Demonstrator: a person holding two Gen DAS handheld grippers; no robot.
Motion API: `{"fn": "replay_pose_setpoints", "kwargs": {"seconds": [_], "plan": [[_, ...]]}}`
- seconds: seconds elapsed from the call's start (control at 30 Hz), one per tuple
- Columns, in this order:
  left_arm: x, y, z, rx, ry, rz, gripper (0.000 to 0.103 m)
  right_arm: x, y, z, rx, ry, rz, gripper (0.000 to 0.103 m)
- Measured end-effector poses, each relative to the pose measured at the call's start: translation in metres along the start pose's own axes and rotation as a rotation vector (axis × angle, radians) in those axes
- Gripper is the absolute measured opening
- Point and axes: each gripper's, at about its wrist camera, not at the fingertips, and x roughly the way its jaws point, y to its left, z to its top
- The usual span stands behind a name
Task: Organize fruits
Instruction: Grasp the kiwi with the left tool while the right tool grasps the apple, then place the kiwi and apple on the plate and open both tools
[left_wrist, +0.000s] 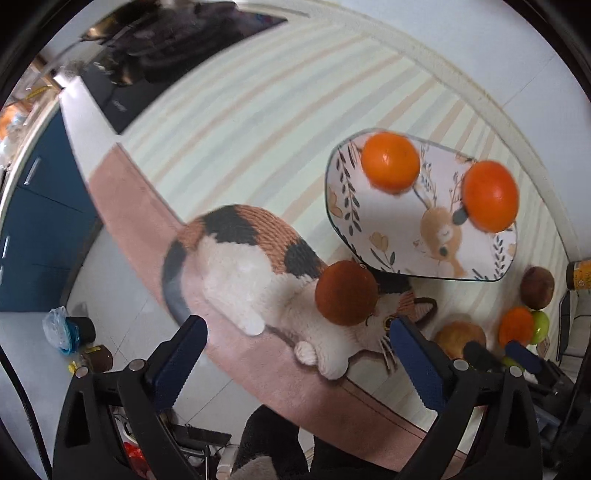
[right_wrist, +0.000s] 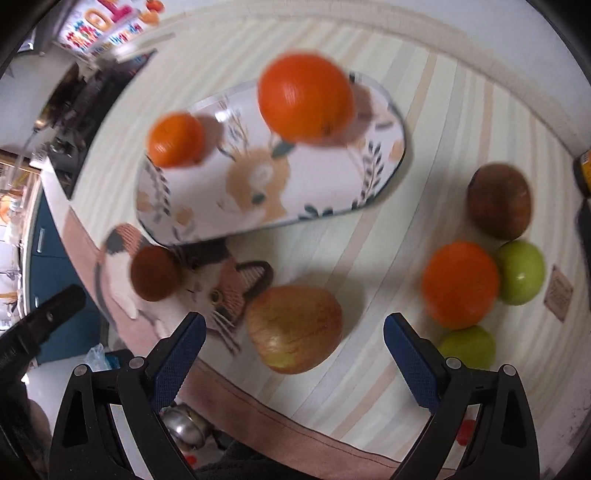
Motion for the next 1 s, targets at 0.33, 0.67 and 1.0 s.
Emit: {"fn": "replay_pose_setpoints", "kwargs": {"seconds": [0.33, 0.67, 1.0], "plan": [[0.063, -0.034, 0.014, 0.166, 0.121, -0.010, 0.101, 0.036, 0.004, -0.003, -0.023, 0.061, -0.020, 0.098], [0.073, -0.046, 0.005, 0.204, 0.106, -0.016, 0.051, 0.054, 0.009, -0.003, -0.040, 0.105, -0.007, 0.074], [0.056, -0.033, -0.032, 0.127, 0.132, -0.097, 0.050, 0.050, 0.006, -0.013, -0.040, 0.089, 0.020, 0.073]]}}
